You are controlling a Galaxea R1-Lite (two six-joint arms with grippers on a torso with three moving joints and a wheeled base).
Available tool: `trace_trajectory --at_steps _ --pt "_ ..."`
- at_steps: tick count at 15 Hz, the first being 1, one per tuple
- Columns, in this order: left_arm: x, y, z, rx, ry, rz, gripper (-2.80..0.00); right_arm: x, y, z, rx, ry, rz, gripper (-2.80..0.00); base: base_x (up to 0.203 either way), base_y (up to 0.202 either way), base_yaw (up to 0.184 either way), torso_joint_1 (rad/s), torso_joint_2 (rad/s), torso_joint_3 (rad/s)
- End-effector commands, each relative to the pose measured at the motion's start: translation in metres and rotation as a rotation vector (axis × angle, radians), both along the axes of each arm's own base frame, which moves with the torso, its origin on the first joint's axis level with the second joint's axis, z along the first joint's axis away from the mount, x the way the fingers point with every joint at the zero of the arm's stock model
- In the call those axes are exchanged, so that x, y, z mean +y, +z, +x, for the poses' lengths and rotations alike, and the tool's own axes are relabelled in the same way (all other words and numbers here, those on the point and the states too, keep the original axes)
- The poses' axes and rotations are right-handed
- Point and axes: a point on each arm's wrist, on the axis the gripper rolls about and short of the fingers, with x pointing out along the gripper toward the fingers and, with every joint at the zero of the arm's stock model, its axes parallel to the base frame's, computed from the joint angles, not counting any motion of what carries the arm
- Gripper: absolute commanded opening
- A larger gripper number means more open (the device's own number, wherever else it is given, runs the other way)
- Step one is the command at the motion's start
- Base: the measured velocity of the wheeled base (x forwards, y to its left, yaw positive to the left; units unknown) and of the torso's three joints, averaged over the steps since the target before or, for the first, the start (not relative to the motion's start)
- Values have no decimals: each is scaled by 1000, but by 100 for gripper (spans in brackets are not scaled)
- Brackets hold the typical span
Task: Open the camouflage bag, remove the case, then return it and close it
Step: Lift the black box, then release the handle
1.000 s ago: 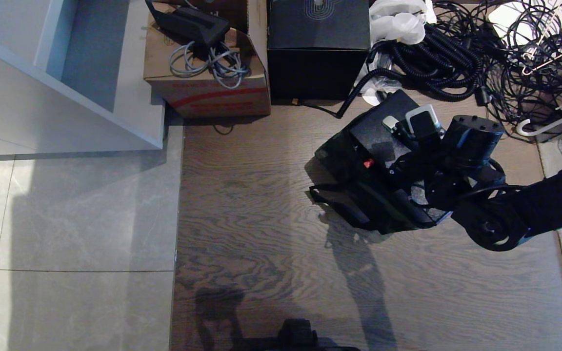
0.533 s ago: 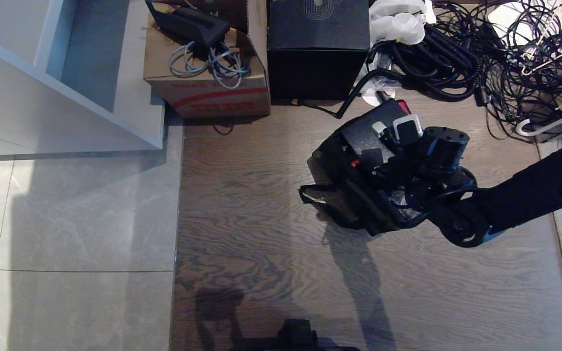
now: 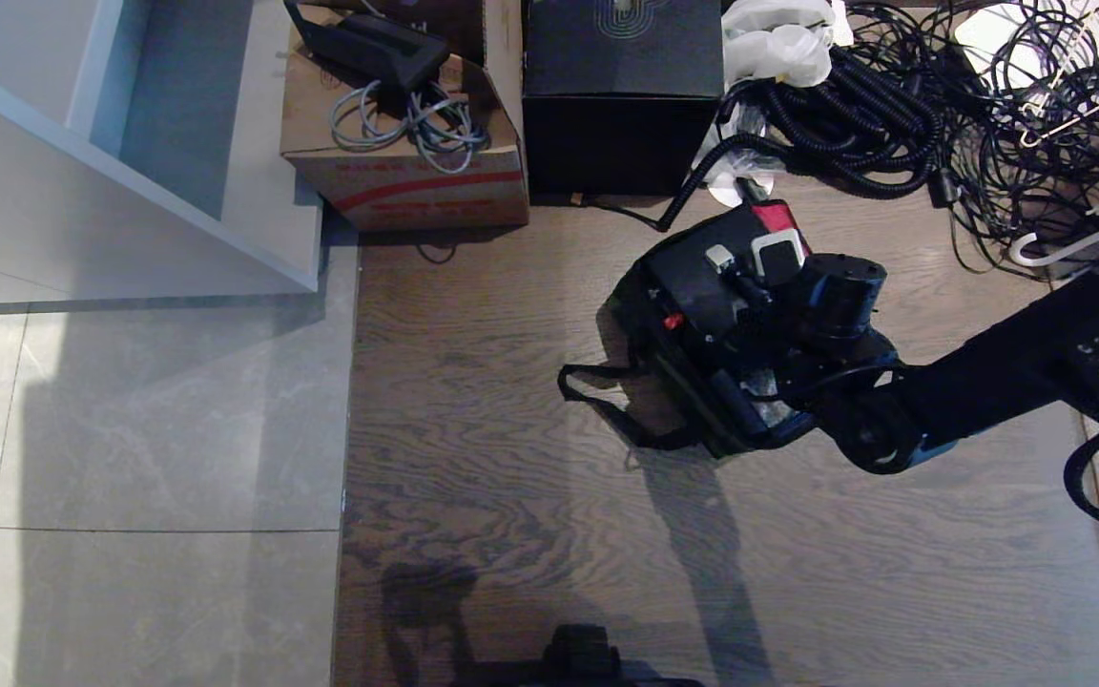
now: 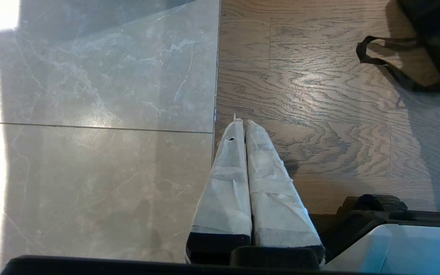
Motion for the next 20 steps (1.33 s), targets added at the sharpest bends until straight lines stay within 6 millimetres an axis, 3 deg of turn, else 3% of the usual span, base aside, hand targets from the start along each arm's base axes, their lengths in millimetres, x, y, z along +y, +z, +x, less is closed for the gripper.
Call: trace_trajectory --at_steps 1,18,20 --pt "0 0 0 -1 0 -1 -280 -6 34 -15 -52 -3 17 -280 0 0 0 0 0 0" --pt "0 0 0 -1 0 -1 -280 -36 124 -90 -97 -15 -55 -280 0 0 0 0 0 0" --pt "0 0 0 -1 0 -1 -280 -39 128 -91 -89 -25 -60 -280 0 0 0 0 0 0"
